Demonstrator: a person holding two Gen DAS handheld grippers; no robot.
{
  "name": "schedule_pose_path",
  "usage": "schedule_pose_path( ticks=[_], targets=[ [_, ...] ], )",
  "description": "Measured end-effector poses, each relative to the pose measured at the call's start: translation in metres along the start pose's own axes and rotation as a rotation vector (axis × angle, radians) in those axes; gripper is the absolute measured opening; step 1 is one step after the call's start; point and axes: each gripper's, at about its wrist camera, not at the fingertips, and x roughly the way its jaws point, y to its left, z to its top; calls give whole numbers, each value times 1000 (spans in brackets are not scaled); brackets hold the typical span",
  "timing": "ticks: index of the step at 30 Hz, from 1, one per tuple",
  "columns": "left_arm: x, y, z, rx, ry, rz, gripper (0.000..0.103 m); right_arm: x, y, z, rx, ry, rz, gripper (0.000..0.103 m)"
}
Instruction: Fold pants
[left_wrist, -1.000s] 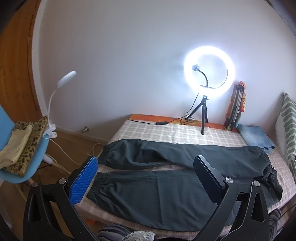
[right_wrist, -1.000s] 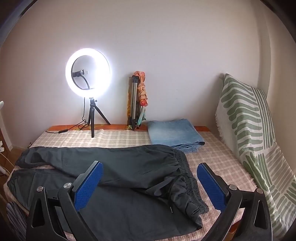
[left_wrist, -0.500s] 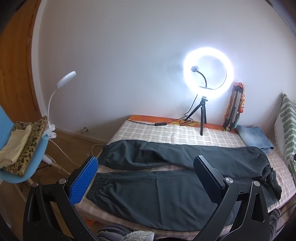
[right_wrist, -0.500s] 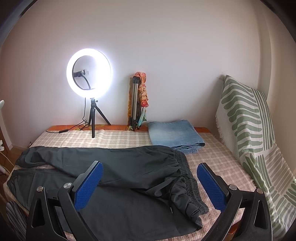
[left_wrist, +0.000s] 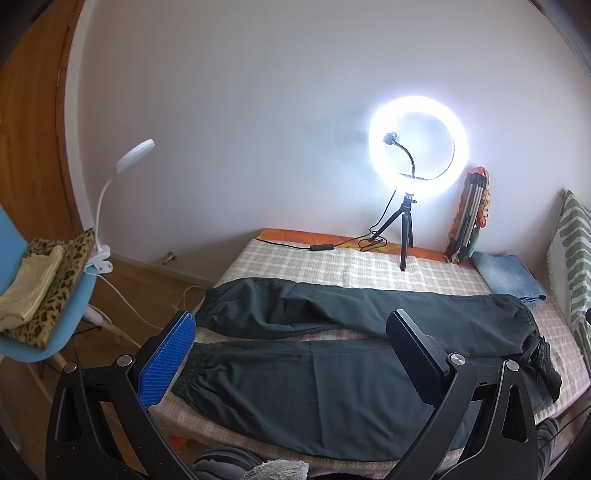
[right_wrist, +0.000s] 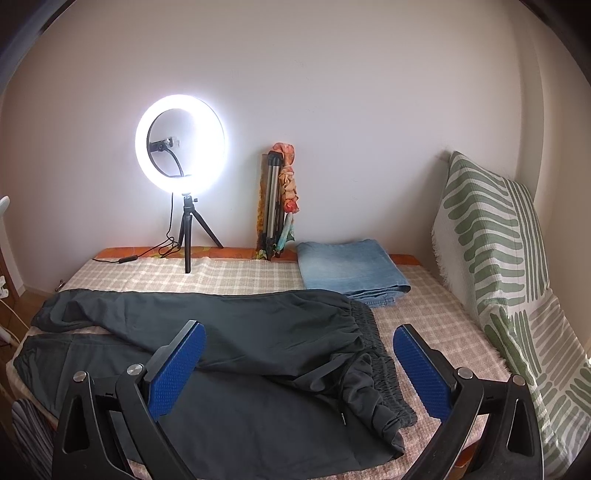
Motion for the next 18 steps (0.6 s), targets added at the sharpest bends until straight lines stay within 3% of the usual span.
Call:
schedule_pose_path(
  ticks=[18],
  targets=[
    [2, 10, -5, -21, 3, 12, 103, 0, 5, -1, -6, 4, 3, 103]
  ],
)
